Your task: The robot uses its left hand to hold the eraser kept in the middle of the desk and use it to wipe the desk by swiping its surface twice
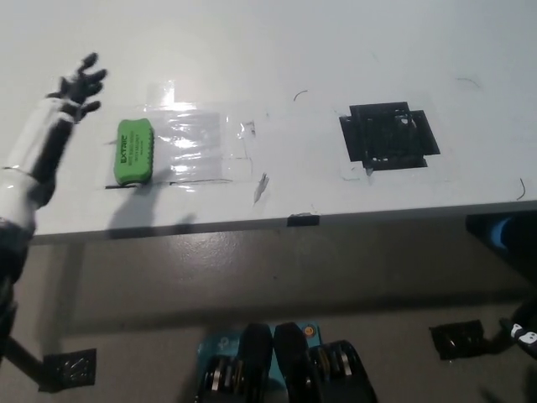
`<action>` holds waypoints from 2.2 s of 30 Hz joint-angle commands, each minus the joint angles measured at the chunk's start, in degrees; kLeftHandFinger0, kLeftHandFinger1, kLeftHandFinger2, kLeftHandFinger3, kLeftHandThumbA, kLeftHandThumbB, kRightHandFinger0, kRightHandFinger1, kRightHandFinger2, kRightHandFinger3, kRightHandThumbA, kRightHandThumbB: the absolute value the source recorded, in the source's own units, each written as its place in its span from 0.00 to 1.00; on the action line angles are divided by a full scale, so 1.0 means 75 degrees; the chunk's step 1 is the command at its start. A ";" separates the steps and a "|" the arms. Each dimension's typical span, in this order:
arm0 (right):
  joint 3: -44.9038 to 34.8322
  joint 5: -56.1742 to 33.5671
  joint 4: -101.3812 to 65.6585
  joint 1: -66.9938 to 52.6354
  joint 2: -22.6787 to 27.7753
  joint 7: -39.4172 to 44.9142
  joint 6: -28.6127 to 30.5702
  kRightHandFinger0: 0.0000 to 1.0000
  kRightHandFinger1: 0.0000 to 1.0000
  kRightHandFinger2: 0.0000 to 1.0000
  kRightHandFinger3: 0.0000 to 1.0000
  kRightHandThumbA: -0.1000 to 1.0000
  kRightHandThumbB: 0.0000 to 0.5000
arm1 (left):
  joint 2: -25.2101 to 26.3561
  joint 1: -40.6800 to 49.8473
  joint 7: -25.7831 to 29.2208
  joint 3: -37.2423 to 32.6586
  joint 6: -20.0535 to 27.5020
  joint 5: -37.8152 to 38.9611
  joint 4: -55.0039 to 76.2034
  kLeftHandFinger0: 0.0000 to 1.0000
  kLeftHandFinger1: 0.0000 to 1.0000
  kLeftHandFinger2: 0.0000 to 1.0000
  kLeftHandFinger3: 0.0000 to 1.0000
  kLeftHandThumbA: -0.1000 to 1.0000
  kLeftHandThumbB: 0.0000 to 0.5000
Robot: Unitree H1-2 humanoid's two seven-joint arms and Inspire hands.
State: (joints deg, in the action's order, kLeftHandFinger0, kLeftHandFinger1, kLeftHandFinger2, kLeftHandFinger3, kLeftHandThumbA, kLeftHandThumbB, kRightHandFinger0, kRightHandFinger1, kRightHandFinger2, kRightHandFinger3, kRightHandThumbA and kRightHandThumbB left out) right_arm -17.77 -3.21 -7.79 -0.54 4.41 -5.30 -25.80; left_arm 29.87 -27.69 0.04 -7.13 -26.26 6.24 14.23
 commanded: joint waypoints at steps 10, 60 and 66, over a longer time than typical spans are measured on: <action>-0.0058 -0.0097 -0.0401 -0.0038 -0.0031 -0.0105 -0.0071 1.00 1.00 1.00 1.00 1.00 0.31 | 0.1492 -0.3668 -0.1536 -0.5538 0.0728 -0.8253 -0.3986 1.00 1.00 1.00 1.00 1.00 0.75; -0.0250 -0.0150 -0.0550 -0.0543 -0.0001 -0.0144 0.0076 1.00 1.00 1.00 1.00 1.00 0.19 | 0.1259 -0.4556 -0.0452 -0.4454 0.1504 -0.8022 -0.4999 1.00 1.00 1.00 1.00 1.00 0.90; -0.0276 -0.0132 -0.0525 -0.0499 -0.0036 -0.0175 0.0109 1.00 1.00 1.00 1.00 1.00 0.28 | 0.0782 -0.3550 -0.0529 -0.3862 0.1525 -0.7822 -0.4631 1.00 1.00 1.00 1.00 1.00 0.84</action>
State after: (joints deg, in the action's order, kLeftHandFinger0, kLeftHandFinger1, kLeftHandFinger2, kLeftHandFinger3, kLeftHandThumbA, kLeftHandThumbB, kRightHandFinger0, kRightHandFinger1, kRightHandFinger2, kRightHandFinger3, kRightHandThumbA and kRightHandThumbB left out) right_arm -19.17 -3.76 -10.03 -4.61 4.17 -5.40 -25.87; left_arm 36.59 -53.71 -4.46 -39.27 -15.58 -52.07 -22.70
